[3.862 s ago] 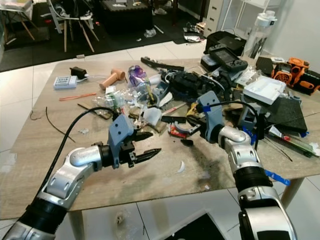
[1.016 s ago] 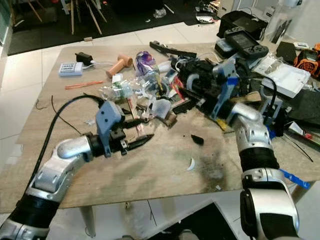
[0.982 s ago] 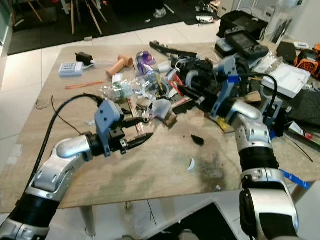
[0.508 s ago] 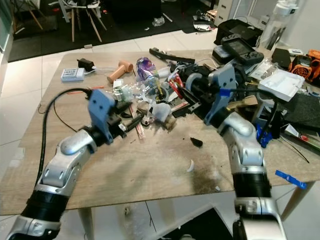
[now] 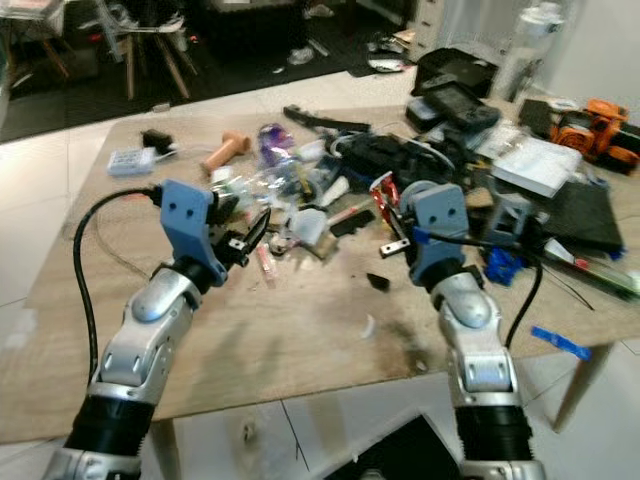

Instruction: Picking trash to rubbish bin

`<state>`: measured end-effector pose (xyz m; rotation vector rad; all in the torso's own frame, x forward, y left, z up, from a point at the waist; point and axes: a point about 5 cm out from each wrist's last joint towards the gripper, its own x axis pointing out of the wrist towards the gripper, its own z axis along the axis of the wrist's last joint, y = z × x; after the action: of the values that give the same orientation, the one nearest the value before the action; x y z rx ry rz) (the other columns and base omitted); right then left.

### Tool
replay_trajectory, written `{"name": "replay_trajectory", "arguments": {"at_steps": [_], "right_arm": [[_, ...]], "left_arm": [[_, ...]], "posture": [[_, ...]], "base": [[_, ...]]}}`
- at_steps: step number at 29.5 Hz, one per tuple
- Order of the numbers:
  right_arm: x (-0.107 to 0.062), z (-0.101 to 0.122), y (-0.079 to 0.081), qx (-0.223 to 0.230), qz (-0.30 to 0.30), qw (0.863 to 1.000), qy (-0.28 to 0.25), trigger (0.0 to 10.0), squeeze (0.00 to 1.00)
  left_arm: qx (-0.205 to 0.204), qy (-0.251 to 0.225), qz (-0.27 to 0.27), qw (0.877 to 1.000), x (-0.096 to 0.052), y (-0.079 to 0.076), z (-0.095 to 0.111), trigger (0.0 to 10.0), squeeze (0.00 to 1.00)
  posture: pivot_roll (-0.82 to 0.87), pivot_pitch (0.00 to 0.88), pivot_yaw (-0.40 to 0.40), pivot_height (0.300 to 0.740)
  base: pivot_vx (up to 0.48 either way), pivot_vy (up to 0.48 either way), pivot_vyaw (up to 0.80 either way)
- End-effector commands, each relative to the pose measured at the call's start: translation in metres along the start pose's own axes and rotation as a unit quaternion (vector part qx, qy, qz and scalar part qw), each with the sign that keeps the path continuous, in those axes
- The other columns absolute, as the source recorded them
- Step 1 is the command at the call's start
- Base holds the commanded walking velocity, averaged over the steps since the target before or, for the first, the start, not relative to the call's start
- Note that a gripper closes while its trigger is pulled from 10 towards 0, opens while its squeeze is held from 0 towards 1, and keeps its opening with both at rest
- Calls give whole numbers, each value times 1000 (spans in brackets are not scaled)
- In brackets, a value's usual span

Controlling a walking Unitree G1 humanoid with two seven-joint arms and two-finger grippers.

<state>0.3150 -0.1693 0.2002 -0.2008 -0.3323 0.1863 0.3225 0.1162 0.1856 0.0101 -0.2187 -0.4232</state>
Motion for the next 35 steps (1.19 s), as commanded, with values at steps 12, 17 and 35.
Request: {"name": "replay_trajectory", "arguments": {"at_steps": [12,17,35], "right_arm": [[0,6,-1,-6,-30,999,-17,10000,0],[0,7,0,-8,-28,999,-20,10000,0],[-9,-12,16,0,-8,1000,16,10000,0]], "left_arm": [[8,-8,-3,1000,2,-4,2,10000,0],[14,-7,4,1000,2,-3,2,10000,0],[25,1,22,999,1,0,-6,10000,0]], "posture": [[-104,81,1,740],[-104,79,1,740],[-128,74,-8,740]], "base": [[0,0,-800],[0,0,-800],[0,0,-800]]}}
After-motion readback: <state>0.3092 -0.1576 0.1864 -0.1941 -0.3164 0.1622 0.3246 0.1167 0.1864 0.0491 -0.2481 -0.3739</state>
